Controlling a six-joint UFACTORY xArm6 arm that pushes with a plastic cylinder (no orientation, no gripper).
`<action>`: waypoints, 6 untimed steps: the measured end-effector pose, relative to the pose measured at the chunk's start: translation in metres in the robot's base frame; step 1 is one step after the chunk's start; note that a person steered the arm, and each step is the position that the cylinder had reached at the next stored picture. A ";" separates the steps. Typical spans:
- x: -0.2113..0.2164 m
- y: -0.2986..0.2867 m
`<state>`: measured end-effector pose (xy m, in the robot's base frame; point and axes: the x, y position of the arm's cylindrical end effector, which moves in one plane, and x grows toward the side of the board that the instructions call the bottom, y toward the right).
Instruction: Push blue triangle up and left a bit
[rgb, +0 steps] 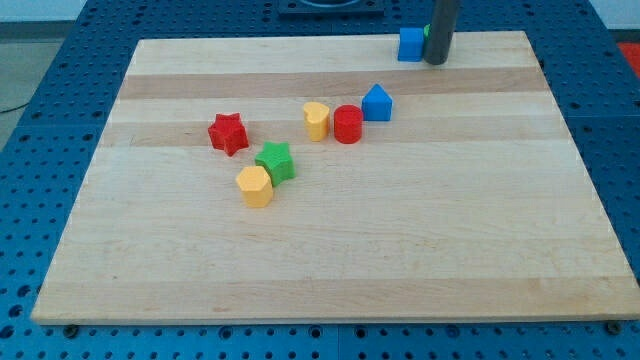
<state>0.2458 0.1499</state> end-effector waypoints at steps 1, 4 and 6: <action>0.010 0.000; 0.141 -0.031; 0.108 -0.093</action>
